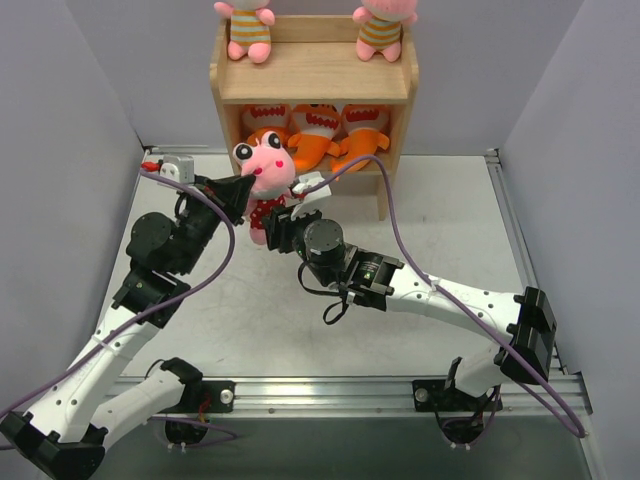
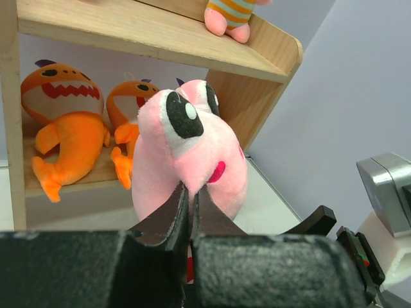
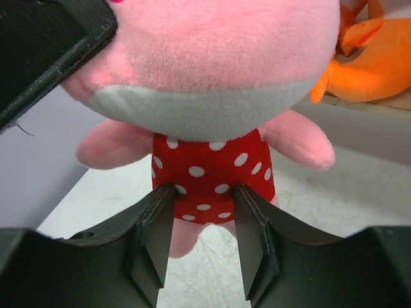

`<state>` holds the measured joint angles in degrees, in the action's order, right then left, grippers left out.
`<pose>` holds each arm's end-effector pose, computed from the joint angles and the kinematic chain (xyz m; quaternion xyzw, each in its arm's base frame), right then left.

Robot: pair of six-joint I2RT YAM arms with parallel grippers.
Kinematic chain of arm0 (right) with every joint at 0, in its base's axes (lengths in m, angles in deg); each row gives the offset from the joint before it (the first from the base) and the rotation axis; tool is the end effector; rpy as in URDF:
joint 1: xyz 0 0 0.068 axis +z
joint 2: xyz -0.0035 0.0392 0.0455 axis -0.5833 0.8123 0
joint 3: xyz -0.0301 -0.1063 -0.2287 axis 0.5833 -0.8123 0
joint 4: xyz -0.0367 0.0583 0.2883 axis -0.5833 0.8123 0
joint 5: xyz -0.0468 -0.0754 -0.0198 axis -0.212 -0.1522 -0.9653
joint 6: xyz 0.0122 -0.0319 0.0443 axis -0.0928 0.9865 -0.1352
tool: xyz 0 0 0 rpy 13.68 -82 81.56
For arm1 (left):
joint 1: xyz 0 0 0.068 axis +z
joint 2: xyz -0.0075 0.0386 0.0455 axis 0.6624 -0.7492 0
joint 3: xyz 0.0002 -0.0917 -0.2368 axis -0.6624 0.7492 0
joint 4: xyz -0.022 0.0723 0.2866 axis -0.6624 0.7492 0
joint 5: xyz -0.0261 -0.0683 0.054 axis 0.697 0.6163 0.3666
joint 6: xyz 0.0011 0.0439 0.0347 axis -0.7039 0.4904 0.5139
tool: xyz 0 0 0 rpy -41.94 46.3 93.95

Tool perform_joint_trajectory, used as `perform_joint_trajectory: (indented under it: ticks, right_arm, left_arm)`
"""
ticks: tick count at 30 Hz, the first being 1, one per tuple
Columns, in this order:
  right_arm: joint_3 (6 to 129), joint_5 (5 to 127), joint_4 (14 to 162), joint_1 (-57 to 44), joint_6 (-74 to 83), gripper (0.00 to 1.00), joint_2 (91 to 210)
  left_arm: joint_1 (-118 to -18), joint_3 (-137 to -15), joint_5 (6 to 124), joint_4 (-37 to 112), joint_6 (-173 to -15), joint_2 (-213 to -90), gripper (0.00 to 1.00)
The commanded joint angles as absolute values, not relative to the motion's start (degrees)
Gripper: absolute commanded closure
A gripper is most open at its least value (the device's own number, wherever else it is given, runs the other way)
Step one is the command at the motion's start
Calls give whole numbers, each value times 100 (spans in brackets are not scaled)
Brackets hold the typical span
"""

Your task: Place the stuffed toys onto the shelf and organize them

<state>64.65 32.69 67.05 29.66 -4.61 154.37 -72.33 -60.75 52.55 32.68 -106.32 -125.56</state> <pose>0.1803 0.3517 0.3696 -0.1130 0.6511 0.3657 0.6554 0.2111 -0.1231 0.4213 0.0121 0.6157 -0.3416 0.7100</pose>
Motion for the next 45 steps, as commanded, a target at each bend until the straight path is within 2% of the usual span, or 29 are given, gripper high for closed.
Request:
perform_joint_trajectory:
  ticks: [1, 8, 12, 18, 31, 33, 35, 36, 39, 43, 45]
  right_arm:
    - [6500, 3252, 6293, 3006, -611, 60, 15402]
    - [6509, 3148, 6460, 3006, -699, 56, 15420]
    - [6544, 3006, 6556, 3006, -655, 46, 15446]
    - [6667, 2892, 6636, 2997, -470, 41, 15560]
    - [6720, 3375, 6284, 3006, -172, 38, 15736]
    - [6711, 3375, 6214, 2997, -110, 43, 15745]
    - [6728, 3367, 6214, 2997, -5, 53, 15771]
    - [6737, 3367, 6214, 2997, 22, 63, 15780]
    - [6720, 3349, 6179, 2997, 101, 81, 15763]
    - [6755, 3402, 6240, 2988, 215, 97, 15745]
    - [6790, 3428, 6328, 2988, 277, 100, 15736]
  left_arm:
    - [-7294, -6077, 5041, 3116, -10734, -12504, 98]
    - [-7303, -6156, 4549, 3230, -10611, -12495, 98]
    - [-7312, -6227, 4654, 3274, -10593, -12486, 98]
    - [-7312, -6253, 4935, 3344, -10786, -12495, 97]
    - [-7312, -6306, 5120, 3265, -11041, -12548, 98]
    - [-7312, -6297, 5163, 3256, -11085, -12565, 98]
    - [-7321, -6315, 5181, 3265, -11103, -12557, 98]
    - [-7321, -6323, 5190, 3283, -11103, -12557, 98]
    - [-7321, -6332, 5190, 3309, -11094, -12513, 98]
    - [-7321, -6385, 5155, 3397, -10980, -12478, 98]
    - [-7321, -6420, 5102, 3467, -10849, -12460, 98]
